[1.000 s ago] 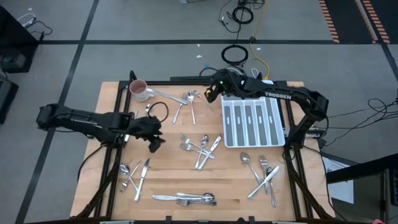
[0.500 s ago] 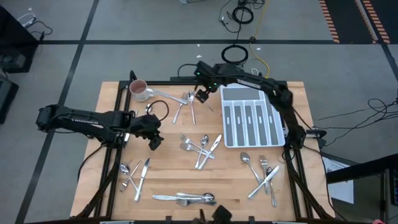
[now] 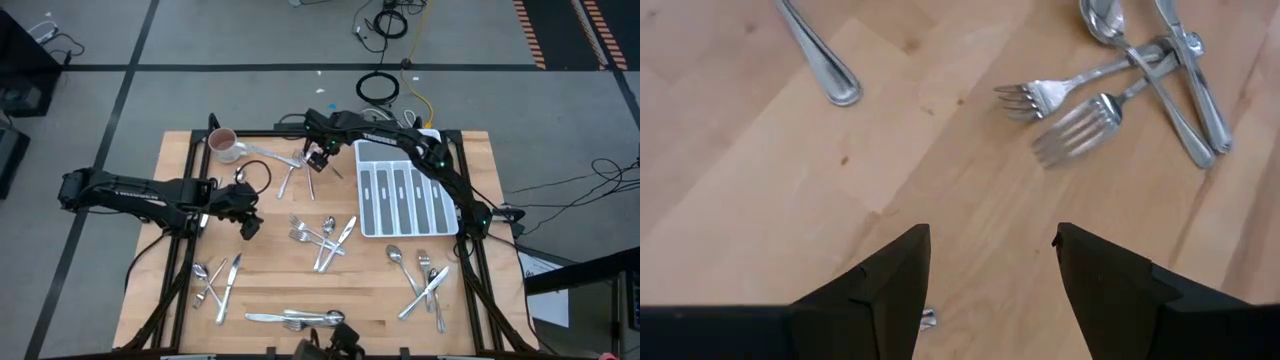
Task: Sort silverware
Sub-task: Put the silver fork into the silverware tray
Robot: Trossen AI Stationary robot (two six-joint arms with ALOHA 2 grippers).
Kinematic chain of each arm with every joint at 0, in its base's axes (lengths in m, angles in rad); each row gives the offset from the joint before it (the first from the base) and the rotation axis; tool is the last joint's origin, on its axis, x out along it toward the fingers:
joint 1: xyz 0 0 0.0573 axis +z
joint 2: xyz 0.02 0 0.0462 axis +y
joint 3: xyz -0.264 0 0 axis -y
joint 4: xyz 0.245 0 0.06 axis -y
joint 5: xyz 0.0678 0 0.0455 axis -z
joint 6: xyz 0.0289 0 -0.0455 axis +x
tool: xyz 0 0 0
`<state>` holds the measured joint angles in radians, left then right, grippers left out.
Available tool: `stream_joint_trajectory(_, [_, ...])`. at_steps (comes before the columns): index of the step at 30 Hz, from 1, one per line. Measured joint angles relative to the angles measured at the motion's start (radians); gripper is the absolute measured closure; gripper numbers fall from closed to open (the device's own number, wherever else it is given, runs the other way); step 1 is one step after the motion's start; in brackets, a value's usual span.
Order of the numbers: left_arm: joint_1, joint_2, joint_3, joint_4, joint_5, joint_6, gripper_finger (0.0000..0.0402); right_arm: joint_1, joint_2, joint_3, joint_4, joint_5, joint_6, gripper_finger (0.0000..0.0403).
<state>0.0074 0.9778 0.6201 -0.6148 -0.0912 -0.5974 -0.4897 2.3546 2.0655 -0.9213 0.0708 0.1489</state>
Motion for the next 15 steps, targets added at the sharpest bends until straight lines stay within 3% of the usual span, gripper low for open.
stream_joint_trajectory(15, [0.000,0.000,0.000,0.003,-0.018,0.000,0.0178,-0.028,0.007,0.000,0.059,-0.020,0.031,0.0103])
